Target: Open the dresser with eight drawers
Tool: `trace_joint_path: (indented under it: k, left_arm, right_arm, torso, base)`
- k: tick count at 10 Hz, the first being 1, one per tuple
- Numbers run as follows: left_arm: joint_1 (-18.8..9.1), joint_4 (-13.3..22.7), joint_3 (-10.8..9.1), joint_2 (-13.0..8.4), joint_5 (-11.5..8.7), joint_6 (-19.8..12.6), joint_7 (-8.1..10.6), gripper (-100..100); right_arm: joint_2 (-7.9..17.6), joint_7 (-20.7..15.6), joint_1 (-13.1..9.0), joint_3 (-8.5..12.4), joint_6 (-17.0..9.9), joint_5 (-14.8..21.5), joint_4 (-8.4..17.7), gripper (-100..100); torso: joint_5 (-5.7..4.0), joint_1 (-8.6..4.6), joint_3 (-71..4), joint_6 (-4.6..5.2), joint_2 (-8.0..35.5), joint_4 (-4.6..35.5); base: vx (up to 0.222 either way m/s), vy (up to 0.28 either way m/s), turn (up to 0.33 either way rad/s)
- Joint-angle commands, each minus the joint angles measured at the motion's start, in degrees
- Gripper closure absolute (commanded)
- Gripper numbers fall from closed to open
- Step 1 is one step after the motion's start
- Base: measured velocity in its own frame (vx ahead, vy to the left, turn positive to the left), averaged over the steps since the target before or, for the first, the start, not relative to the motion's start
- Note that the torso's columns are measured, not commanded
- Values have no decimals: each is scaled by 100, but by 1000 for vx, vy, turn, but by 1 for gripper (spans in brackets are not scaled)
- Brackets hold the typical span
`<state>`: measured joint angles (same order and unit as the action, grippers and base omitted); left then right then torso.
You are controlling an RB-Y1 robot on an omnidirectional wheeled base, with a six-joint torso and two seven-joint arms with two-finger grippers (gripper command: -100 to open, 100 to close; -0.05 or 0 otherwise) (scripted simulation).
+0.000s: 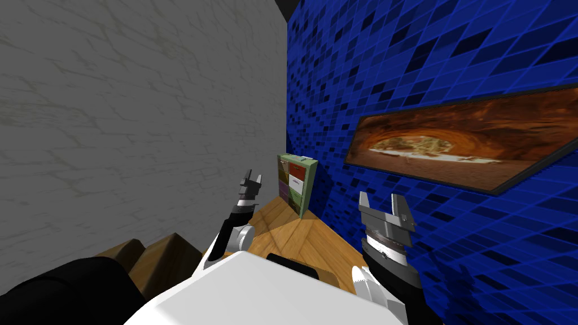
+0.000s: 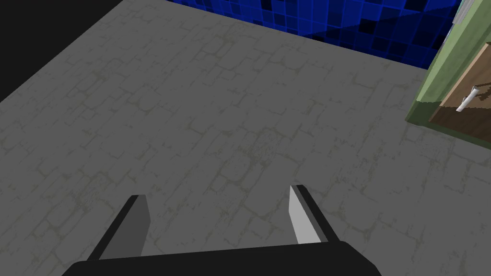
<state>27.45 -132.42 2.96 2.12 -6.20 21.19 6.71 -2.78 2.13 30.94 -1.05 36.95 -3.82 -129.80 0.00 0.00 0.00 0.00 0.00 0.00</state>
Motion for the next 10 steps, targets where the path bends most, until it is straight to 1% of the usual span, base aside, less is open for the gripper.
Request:
trace_joint_path:
  k: [1,3,9,10]
  left_arm:
    - [0,0,0,0,0,0,0,0]
    - [0,-1,0,0,0,0,0,0]
    - [0,-2,0,0,0,1,0,0]
    - [-19,-12,9,-287,6,-58,3,-100]
  right_arm:
    - [0,0,0,0,0,0,0,0]
    - [0,0,0,0,0,0,-1,0]
    - [0,0,0,0,1,0,-2,0]
    - [0,0,0,0,1,0,-2,0]
  torso:
    - [0,0,-467,0,232,235]
    - [0,0,-2014,0,1003,1006]
    - [0,0,-7073,0,3539,3537]
    - [0,0,-7919,0,3962,3960]
  base:
    - [0,0,0]
    - [0,0,0]
    - [0,0,0]
    - [26,-2,-32]
